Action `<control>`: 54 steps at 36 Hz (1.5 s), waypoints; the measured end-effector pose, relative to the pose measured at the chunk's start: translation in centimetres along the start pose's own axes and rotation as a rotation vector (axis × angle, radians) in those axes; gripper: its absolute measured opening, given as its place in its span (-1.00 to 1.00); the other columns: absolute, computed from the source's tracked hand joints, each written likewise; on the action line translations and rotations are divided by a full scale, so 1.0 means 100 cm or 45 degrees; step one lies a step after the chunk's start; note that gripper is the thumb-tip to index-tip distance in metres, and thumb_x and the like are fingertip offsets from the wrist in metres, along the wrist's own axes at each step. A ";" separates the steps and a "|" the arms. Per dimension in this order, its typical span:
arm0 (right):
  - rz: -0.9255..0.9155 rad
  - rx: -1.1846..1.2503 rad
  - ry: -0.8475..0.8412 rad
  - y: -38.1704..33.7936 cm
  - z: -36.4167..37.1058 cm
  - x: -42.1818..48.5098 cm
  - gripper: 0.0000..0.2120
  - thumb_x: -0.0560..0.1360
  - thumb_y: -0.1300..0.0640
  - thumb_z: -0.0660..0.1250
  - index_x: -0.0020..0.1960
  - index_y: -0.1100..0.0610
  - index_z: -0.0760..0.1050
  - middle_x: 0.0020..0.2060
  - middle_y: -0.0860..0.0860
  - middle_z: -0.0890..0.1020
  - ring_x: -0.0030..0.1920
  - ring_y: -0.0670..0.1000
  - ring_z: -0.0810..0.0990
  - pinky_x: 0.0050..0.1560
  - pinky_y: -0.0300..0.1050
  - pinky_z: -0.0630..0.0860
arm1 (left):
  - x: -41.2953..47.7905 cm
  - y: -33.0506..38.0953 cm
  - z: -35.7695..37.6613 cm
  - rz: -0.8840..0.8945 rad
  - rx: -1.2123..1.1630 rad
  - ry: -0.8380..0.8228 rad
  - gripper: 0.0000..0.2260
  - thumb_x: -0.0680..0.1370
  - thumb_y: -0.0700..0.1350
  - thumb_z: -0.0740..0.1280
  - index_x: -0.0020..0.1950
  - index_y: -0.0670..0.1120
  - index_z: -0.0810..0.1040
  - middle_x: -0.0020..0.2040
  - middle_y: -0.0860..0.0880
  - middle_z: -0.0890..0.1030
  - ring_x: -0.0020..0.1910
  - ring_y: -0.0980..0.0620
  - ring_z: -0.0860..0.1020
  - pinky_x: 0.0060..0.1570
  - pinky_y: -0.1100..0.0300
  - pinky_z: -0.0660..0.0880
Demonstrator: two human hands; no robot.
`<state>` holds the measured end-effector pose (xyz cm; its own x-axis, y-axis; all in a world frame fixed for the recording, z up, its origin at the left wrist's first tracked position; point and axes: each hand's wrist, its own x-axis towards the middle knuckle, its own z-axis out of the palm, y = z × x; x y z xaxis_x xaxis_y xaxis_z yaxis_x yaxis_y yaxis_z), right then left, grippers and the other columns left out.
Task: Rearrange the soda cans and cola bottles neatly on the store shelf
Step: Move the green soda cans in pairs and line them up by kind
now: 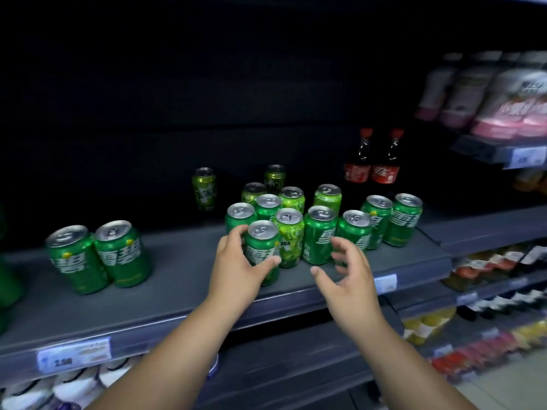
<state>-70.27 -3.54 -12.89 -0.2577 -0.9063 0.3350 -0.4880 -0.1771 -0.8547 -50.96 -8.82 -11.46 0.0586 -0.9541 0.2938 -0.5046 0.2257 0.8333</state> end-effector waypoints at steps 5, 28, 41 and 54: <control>0.063 0.031 0.115 0.018 -0.016 0.013 -0.49 0.50 0.12 0.47 0.30 -0.18 0.30 0.19 -0.16 0.40 0.21 -0.10 0.44 0.20 -0.09 0.47 | -0.006 0.008 0.012 -0.028 0.010 0.031 -0.32 0.27 0.06 0.62 0.31 0.11 0.41 0.14 0.08 0.38 0.09 0.17 0.40 0.12 0.30 0.30; 0.160 -0.143 0.028 0.051 -0.041 0.054 -0.15 0.28 -0.05 0.62 0.41 -0.01 0.20 0.33 0.00 0.33 0.33 0.08 0.38 0.35 0.12 0.41 | -0.015 0.020 0.037 -0.036 0.001 0.031 -0.35 0.27 0.12 0.60 0.22 0.25 0.30 0.09 0.28 0.49 0.10 0.18 0.51 0.05 0.23 0.43; 0.059 0.238 0.002 0.028 -0.048 0.040 -0.29 0.37 0.19 0.59 0.35 -0.17 0.29 0.20 -0.24 0.48 0.20 -0.29 0.50 0.31 -0.17 0.48 | -0.013 0.009 0.022 -0.055 -0.082 -0.011 -0.30 0.24 0.03 0.62 0.25 0.39 0.36 0.18 0.22 0.57 0.13 0.18 0.58 0.16 0.12 0.53; -0.054 0.476 -0.334 -0.053 0.051 0.015 -0.29 0.29 0.32 0.62 0.17 -0.23 0.36 0.14 -0.13 0.55 0.08 -0.34 0.56 0.03 -0.33 0.59 | -0.033 -0.021 -0.075 -0.070 -0.116 0.143 -0.32 0.23 0.10 0.57 0.29 0.33 0.40 0.17 0.25 0.60 0.19 0.18 0.56 0.19 -0.01 0.54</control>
<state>-63.78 -5.87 -9.86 -0.0009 -0.9532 0.3023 -0.1465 -0.2990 -0.9430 -43.65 -4.65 -10.69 0.1824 -0.9385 0.2931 -0.4181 0.1958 0.8871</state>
